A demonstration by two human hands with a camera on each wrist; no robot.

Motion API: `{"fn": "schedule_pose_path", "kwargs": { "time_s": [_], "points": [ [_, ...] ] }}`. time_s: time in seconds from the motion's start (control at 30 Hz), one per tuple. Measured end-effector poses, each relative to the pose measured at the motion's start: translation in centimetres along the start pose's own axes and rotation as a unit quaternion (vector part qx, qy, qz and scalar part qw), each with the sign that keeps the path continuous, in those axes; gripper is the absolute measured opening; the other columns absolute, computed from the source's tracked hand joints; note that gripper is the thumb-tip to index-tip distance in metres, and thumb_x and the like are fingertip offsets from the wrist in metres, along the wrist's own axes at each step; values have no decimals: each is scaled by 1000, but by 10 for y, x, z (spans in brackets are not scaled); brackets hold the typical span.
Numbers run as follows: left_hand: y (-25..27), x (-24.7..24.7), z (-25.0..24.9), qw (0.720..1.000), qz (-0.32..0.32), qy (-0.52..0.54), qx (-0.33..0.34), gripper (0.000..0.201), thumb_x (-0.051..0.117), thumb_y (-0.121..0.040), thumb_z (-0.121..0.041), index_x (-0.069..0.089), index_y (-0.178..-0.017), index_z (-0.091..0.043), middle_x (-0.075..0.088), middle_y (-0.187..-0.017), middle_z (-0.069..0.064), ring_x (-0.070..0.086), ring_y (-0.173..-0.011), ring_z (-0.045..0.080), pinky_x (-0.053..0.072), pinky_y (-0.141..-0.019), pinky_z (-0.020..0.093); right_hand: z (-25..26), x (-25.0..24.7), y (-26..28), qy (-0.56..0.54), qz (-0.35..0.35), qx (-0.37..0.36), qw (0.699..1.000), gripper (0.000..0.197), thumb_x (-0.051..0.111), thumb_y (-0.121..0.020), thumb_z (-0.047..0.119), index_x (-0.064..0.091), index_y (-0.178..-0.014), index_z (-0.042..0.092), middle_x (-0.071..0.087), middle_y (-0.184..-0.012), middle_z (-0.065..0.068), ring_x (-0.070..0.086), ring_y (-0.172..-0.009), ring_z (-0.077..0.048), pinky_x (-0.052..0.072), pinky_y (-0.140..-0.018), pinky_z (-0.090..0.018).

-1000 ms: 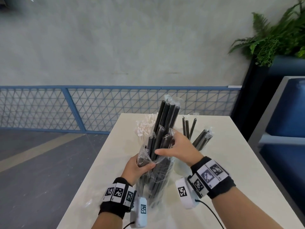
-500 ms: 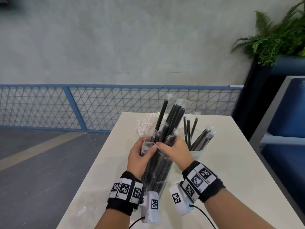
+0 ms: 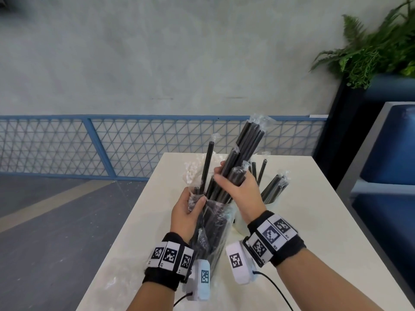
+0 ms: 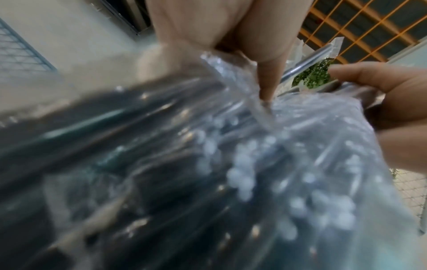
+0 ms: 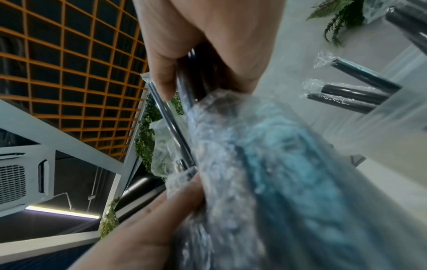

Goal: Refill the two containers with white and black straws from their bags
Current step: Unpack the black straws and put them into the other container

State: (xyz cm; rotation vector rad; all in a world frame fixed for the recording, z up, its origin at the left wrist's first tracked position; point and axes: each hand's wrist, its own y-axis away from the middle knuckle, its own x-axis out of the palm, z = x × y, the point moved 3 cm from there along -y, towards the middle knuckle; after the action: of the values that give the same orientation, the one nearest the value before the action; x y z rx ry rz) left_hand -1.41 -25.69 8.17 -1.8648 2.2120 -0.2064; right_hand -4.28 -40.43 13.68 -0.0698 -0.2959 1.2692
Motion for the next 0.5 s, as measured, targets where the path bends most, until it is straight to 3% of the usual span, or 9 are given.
{"fn": "schedule_pose_path", "kwargs": {
  "time_s": [0.1,0.17,0.3,0.43,0.5],
  "points": [
    [1,0,-2,1000,-3,7,-5,14,59,-84,-31,57,-98,-32,70,-96,1,67,-92,23,53,-85,48,-15,4,9,96,23,12,995,33,79,-69,12,65,-98,20,72,-98,-1,68,-93,-11,54,-86,-27],
    [3,2,-2,1000,6,-2,-2,19,59,-82,-38,57,-99,-31,70,-95,0,67,-92,22,54,-85,48,-22,5,12,130,-6,1,991,28,79,-70,12,68,-95,17,73,-94,0,68,-89,-9,54,-85,-29],
    [3,3,-1,999,17,-33,5,15,57,-91,-18,55,-97,-32,68,-91,-8,66,-86,9,54,-82,35,-17,2,7,64,-74,1,995,10,73,-76,11,70,-85,14,72,-83,1,67,-83,-13,54,-86,-35],
    [3,-2,3,998,18,-59,5,20,56,-91,-15,53,-96,-35,67,-94,-11,65,-90,8,53,-84,33,5,-4,-10,-8,-106,-20,994,6,69,-79,8,65,-83,11,64,-80,-2,61,-83,-18,50,-87,-40],
    [2,-5,5,998,16,-61,3,21,57,-91,-14,53,-96,-34,67,-95,-11,65,-90,5,53,-84,30,15,-6,-18,-42,-107,-28,993,8,66,-81,4,63,-83,11,62,-81,-4,60,-84,-20,50,-87,-38]
  ]
}}
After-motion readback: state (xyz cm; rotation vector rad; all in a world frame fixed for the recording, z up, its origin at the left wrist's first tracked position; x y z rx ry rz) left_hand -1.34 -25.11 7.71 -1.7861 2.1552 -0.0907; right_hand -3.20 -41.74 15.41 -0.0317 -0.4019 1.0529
